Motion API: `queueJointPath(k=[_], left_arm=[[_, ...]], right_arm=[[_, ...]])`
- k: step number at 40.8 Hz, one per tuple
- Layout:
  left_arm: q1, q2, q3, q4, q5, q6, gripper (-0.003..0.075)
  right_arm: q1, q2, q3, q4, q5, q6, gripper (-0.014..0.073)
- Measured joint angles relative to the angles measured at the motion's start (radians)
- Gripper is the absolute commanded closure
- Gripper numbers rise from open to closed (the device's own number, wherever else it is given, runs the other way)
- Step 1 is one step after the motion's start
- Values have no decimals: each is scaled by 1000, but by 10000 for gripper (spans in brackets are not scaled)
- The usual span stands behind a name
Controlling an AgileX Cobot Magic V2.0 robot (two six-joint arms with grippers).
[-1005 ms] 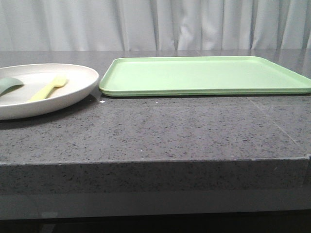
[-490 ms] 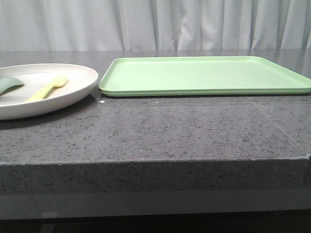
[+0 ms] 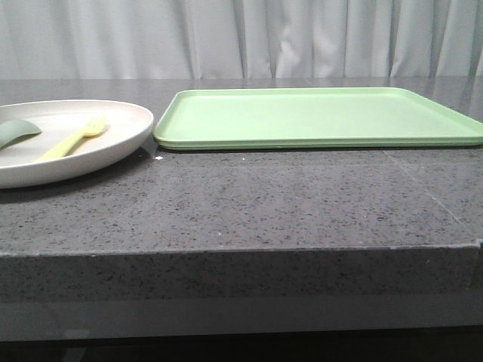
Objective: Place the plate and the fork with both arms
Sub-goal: 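Grasp the white plate rim with the left gripper, then lift the plate with the left gripper and carry it over the tray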
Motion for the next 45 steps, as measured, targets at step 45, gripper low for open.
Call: queueJointPath(k=[45], left_arm=[[209, -46, -121, -468, 93, 220, 738]], right_arm=[[0, 0, 0, 0, 8, 0, 28]])
